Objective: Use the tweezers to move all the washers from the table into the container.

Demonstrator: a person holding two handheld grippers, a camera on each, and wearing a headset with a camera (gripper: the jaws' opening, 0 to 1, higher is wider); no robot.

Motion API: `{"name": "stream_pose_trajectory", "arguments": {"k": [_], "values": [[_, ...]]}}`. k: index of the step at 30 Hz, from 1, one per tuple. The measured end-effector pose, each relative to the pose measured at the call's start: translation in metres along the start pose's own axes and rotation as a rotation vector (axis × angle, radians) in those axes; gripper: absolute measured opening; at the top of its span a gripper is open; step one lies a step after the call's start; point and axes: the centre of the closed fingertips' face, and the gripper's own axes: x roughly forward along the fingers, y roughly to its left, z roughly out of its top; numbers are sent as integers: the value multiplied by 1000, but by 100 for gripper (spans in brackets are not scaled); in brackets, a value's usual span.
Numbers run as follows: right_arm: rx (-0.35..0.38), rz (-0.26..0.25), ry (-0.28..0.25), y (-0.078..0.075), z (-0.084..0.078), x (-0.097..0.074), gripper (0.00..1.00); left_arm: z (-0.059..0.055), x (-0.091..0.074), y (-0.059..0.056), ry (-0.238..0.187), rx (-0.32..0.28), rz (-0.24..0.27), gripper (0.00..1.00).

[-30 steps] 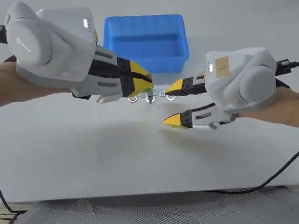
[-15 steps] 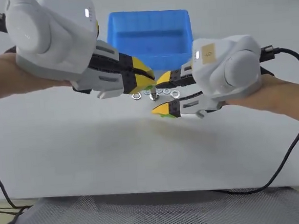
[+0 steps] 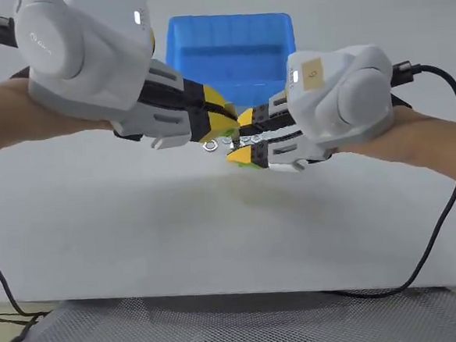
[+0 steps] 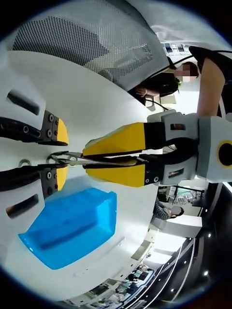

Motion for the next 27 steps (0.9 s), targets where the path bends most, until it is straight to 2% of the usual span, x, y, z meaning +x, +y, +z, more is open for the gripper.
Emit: {"name": "stream_pose_trajectory", "arguments": {"k": [13, 17, 27], "values": [[-15, 7, 10, 0, -2, -2, 10, 2, 2, -5, 5, 15, -11, 8], [-4, 9, 8, 0, -2, -2, 10, 2, 4, -7, 12, 39, -10, 8], [14, 11, 5, -2, -4, -2, 10, -1, 6, -6, 25, 23, -17, 12]]}}
